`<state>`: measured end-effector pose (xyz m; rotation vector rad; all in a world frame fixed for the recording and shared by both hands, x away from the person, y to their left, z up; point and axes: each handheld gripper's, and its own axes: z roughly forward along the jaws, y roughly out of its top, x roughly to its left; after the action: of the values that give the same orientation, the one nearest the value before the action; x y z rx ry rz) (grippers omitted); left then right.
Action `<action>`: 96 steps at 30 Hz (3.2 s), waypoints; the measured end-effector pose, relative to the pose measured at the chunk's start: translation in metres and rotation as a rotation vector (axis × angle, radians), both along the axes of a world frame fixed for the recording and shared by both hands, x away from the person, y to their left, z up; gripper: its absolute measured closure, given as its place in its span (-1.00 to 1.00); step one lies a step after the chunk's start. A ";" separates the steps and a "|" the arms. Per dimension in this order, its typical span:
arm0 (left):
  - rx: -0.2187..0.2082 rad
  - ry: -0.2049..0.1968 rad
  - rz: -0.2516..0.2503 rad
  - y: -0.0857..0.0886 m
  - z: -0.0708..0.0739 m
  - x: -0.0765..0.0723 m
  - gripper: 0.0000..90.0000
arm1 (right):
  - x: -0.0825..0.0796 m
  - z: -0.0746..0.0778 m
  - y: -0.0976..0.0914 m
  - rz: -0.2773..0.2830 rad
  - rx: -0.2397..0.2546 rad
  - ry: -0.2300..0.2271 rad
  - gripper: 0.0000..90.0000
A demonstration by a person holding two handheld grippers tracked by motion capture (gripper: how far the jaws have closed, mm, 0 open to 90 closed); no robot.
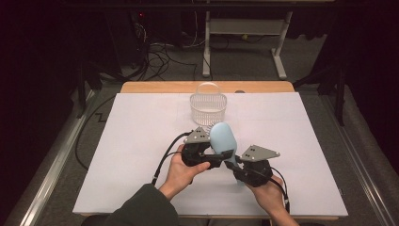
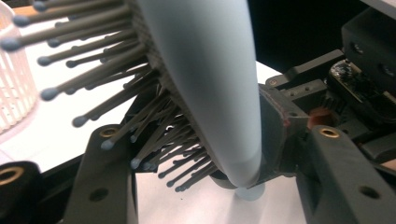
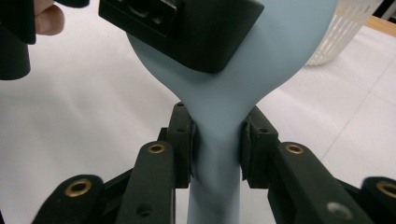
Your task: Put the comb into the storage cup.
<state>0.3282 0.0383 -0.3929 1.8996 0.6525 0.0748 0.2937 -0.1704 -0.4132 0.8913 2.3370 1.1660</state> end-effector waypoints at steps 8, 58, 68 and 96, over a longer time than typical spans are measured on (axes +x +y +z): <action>-0.017 0.036 -0.014 0.007 0.004 0.001 0.14 | 0.001 0.003 0.003 0.030 0.035 0.008 0.56; -0.004 0.029 0.009 0.029 0.024 0.012 0.17 | -0.002 -0.005 -0.024 0.009 0.201 -0.049 -0.26; -0.029 0.017 0.033 0.044 0.030 0.013 0.17 | -0.005 -0.003 -0.033 -0.004 0.204 -0.066 -0.29; -0.046 -0.018 0.111 0.071 0.040 0.015 0.17 | -0.016 -0.013 -0.094 -0.083 0.302 -0.086 -0.37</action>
<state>0.3432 0.1090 -0.3524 1.8161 0.7412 0.1472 0.2778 -0.2640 -0.4258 1.0056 2.0682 1.5160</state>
